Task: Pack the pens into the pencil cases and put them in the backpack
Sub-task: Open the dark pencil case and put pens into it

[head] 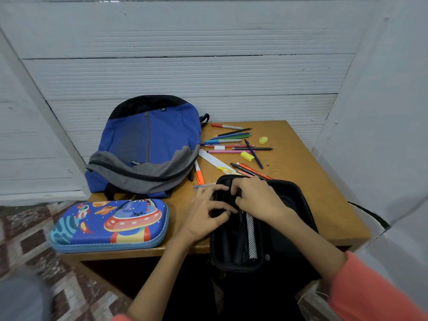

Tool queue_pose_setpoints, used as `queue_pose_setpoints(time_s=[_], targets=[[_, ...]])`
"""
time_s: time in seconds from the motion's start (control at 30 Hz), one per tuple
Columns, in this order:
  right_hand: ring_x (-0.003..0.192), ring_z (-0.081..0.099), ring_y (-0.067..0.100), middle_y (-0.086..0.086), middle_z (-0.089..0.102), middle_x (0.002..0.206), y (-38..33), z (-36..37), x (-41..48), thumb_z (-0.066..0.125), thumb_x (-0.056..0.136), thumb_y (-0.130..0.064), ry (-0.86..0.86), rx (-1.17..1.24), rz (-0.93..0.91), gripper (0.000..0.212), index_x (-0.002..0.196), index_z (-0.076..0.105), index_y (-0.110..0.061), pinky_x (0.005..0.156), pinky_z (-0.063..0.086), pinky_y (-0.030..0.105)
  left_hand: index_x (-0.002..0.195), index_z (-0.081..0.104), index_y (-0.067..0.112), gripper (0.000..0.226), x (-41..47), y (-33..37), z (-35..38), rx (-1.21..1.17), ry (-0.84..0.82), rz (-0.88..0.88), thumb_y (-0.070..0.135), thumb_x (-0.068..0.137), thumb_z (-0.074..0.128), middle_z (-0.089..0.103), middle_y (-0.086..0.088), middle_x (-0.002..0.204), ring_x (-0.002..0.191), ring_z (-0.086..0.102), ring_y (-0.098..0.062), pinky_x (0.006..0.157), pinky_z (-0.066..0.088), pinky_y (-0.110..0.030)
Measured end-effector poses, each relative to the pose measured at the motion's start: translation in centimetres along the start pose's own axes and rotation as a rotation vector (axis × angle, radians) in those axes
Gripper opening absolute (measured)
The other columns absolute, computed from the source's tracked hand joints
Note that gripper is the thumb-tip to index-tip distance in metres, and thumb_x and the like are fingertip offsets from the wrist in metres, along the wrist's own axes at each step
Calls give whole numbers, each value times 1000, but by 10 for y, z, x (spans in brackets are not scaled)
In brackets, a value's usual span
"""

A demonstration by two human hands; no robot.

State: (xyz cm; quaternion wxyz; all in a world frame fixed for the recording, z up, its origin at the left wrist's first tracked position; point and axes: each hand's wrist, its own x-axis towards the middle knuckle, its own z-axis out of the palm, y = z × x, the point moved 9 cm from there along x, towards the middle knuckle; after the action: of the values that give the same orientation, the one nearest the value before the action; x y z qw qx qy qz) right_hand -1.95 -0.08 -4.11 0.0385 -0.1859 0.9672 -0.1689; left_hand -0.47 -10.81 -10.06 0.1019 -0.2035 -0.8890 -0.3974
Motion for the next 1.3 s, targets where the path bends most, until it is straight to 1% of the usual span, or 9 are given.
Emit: queue_pose_setpoints(time_s=[0.13, 0.33, 0.5, 0.63, 0.8, 0.9, 1.03, 1.13, 1.3], targets=[[80, 56, 14, -15, 48, 68, -4, -3, 3, 60, 84, -9, 36, 162, -15, 19, 98, 62, -22, 79, 51, 36, 88, 74, 46, 30, 0, 4, -4, 24, 23, 0, 66, 74, 57, 39, 36, 129, 126, 30, -6, 102, 19, -21], [70, 61, 14, 1, 65, 68, 2, 3, 5, 63, 81, -6, 27, 264, 7, 17, 95, 66, -16, 76, 53, 36, 82, 66, 51, 31, 1, 0, -4, 35, 33, -70, 75, 66, 56, 44, 32, 121, 126, 34, -3, 101, 25, -34], [66, 57, 7, -11, 57, 64, 7, 8, 8, 66, 83, -11, -18, 280, 6, 9, 87, 64, -19, 71, 51, 32, 81, 67, 43, 37, 1, -2, -4, 30, 56, -92, 76, 64, 57, 49, 26, 120, 122, 36, 0, 101, 29, -36], [66, 55, 6, -12, 56, 64, 9, 14, 11, 65, 85, -20, -39, 208, 13, 5, 80, 68, -20, 64, 49, 30, 82, 69, 39, 41, 0, 0, -5, 24, 60, -88, 75, 65, 58, 47, 28, 120, 124, 37, -1, 99, 27, -33], [61, 51, 1, -13, 55, 61, 14, 13, 13, 65, 86, -29, -54, 188, 23, 10, 79, 68, -24, 56, 38, 24, 83, 66, 39, 23, 0, -2, -5, -5, 74, -65, 56, 72, 57, 50, 25, 120, 124, 41, -3, 95, 29, -31], [55, 47, 1, -12, 52, 56, 33, -4, 27, 67, 87, -28, 63, 278, 61, 11, 77, 70, -22, 55, 36, 23, 83, 70, 29, 21, -1, -6, -10, -96, 138, -80, 40, 72, 56, 58, 19, 113, 117, 49, -4, 98, 36, -29], [76, 61, 15, -3, 63, 78, 77, -23, 50, 62, 90, -13, 234, 172, 200, 11, 85, 70, -19, 67, 51, 33, 85, 72, 18, 26, -4, -1, -19, -133, 215, -72, 31, 72, 55, 66, 13, 103, 103, 55, 5, 88, 36, -9], [89, 64, 19, 0, 69, 92, 95, -17, 64, 61, 89, -8, 193, 53, 235, 15, 87, 73, -17, 76, 54, 36, 86, 72, 19, 24, -6, 0, -24, -122, 266, -88, 28, 72, 55, 68, 15, 96, 94, 59, 2, 78, 40, -10], [89, 63, 21, 0, 69, 96, 92, -13, 72, 59, 92, -14, 186, -135, 212, 13, 89, 71, -18, 69, 50, 31, 84, 70, 21, 14, -9, 1, -30, -83, 304, -112, 13, 74, 65, 67, 16, 87, 72, 57, 1, 65, 39, -9]])
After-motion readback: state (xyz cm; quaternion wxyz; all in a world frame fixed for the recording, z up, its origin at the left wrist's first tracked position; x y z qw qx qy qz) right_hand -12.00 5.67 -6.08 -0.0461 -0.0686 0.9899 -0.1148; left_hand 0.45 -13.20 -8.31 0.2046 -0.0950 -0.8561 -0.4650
